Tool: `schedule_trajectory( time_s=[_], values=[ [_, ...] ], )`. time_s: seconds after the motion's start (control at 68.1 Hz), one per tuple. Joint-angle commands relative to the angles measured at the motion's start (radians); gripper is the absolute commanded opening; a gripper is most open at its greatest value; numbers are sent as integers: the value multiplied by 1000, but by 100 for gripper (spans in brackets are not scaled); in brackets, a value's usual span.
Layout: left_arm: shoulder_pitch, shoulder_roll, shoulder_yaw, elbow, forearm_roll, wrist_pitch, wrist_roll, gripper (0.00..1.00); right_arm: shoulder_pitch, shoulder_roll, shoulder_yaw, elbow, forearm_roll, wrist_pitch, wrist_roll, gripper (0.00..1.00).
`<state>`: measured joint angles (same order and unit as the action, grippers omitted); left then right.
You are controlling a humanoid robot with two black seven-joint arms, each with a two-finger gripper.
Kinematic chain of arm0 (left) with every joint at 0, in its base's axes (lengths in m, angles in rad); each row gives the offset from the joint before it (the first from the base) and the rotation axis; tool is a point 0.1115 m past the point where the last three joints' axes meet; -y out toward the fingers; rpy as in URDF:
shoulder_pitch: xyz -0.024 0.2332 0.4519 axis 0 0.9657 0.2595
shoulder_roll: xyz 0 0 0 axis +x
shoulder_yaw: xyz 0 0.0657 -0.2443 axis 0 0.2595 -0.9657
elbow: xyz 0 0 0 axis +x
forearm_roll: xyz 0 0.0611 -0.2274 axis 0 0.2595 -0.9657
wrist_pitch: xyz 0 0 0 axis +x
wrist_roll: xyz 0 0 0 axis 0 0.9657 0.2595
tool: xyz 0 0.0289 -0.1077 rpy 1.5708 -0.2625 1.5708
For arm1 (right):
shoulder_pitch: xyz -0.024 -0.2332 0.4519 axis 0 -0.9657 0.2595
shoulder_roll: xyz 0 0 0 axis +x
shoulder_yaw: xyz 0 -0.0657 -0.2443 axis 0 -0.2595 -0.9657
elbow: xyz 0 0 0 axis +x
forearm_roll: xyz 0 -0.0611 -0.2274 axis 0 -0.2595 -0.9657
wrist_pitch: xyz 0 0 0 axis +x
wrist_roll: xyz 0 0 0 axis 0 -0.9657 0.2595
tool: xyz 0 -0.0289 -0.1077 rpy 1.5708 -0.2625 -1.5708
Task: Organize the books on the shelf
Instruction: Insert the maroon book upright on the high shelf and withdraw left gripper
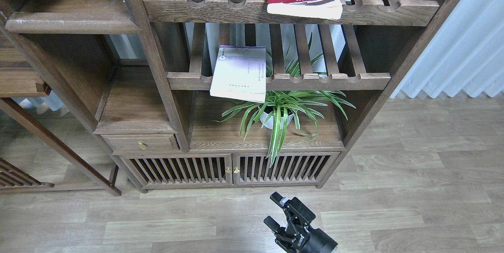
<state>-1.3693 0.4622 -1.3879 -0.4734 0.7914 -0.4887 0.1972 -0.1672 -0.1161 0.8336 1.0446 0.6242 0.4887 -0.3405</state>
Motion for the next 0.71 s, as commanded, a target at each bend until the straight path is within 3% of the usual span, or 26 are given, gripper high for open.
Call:
schedule_trajectory(
  time_s=[0.0, 0.162, 0.279, 0.455, 0.69],
  values=[
    [-4, -14, 6, 18, -14, 0, -7, 5, -6, 1, 1, 0, 0, 0, 0, 100],
    [-1, -10, 79, 19, -60, 0, -96, 5, -6, 0, 2, 8, 2, 0, 0, 100],
    [-2, 4, 194, 15, -132, 0, -108, 4, -6, -2, 2, 20, 5, 0, -2, 100],
    [-7, 41, 349, 9, -254, 0, -102, 4, -3, -7, 2, 25, 6, 0, -2, 100],
    [-27, 67, 412, 9, -348, 0, -42, 6, 6, -59, 4, 28, 8, 0, -3, 100]
  ],
)
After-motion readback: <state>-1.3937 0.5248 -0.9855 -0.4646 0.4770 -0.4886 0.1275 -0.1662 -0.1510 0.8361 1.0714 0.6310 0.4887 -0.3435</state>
